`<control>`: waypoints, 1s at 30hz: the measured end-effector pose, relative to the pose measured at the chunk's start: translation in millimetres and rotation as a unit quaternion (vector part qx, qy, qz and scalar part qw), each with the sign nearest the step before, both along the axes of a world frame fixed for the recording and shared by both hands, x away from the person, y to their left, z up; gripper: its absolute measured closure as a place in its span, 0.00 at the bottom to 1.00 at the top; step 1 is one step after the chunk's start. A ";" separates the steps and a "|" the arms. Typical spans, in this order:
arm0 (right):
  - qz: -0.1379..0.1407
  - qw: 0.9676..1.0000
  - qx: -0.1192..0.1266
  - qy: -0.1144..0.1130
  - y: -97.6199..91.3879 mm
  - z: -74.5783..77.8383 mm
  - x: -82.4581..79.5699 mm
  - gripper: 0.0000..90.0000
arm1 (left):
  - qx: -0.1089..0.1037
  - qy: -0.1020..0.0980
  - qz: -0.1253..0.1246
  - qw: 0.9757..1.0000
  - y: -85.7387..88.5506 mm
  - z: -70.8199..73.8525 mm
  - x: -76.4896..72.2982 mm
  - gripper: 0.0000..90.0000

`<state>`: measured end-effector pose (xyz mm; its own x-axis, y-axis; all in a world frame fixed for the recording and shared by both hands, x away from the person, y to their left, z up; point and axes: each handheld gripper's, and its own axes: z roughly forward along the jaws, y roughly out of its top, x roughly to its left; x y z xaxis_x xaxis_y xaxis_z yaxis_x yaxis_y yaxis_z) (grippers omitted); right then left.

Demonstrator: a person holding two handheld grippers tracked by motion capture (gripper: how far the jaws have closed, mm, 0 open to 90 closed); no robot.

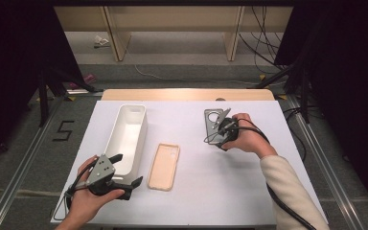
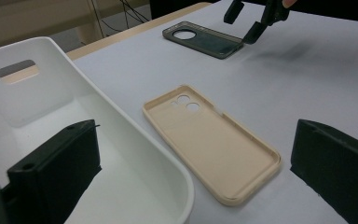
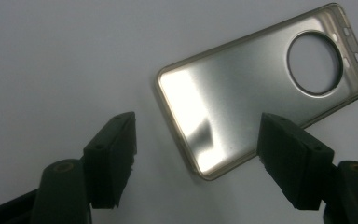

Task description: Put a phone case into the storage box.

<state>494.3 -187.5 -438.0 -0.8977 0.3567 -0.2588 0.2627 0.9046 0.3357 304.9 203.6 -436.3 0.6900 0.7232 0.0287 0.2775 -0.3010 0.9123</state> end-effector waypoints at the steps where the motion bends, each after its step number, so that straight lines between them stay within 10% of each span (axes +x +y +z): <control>1: 0.006 1.000 -0.008 -0.002 1.2 -0.2 -0.7 0.30 | 0.000 0.000 0.000 1.000 0.0 0.0 -0.1 0.01; 30: 0.076 0.989 -0.121 -0.045 16.5 -6.1 3.5 0.30 | -0.001 0.003 -0.001 1.000 0.3 -1.3 0.9 0.01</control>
<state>497.8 -171.0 -444.2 -0.9054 0.1376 -0.4016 0.0969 0.9880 0.1201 305.8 203.9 -437.6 0.6917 0.7219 0.0228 0.2825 -0.2995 0.9113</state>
